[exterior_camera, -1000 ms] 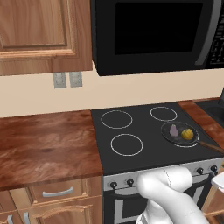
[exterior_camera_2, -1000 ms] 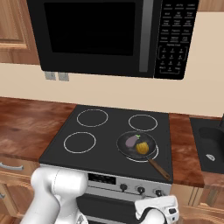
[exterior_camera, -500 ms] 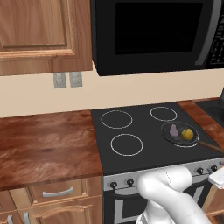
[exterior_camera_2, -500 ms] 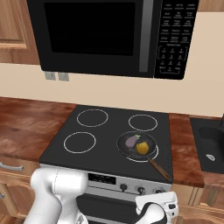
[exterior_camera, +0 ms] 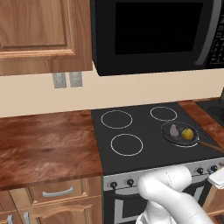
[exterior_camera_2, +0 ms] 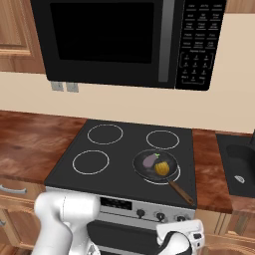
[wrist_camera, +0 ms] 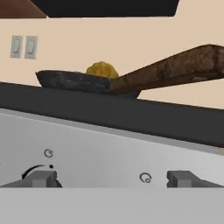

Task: Put the squash and eggplant in the pan. Then turn on the front right burner and set the heat to medium.

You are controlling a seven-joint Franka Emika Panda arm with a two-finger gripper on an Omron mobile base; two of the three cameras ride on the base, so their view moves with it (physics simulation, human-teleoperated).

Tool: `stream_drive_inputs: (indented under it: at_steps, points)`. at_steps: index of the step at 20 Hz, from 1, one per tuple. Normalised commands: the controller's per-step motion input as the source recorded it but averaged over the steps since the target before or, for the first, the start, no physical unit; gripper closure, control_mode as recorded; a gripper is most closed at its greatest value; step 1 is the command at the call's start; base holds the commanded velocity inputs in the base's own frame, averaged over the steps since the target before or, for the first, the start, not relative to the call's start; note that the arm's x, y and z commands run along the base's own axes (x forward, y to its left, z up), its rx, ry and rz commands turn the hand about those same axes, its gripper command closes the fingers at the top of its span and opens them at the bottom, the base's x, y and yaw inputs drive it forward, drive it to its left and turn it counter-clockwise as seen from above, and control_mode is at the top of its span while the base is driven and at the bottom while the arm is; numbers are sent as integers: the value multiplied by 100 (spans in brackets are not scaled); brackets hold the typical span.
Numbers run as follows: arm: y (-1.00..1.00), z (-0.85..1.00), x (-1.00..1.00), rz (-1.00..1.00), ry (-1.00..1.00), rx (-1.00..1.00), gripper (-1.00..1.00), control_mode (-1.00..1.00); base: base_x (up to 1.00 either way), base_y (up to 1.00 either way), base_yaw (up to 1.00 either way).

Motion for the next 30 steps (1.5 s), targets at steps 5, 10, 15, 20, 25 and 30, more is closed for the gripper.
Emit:
stream_drive_inputs:
  at_steps: [5, 10, 15, 20, 25, 30]
  points:
    - [-17, -13, 0, 0, 0, 0, -100, -100, 0, 0, 0]
    - [-4, -6, 7, 0, 0, 0, -100, -100, 0, 0, 0]
    - [0, -10, 10, 0, 0, 0, -100, -100, 0, 0, 0]
    - [0, -19, 7, 0, 0, 0, -100, -100, 0, 0, 0]
    - [-2, -13, 2, 0, 0, 0, -100, -100, 0, 0, 0]
    - [-1, -7, 0, 0, 0, 0, -100, -100, 0, 0, 0]
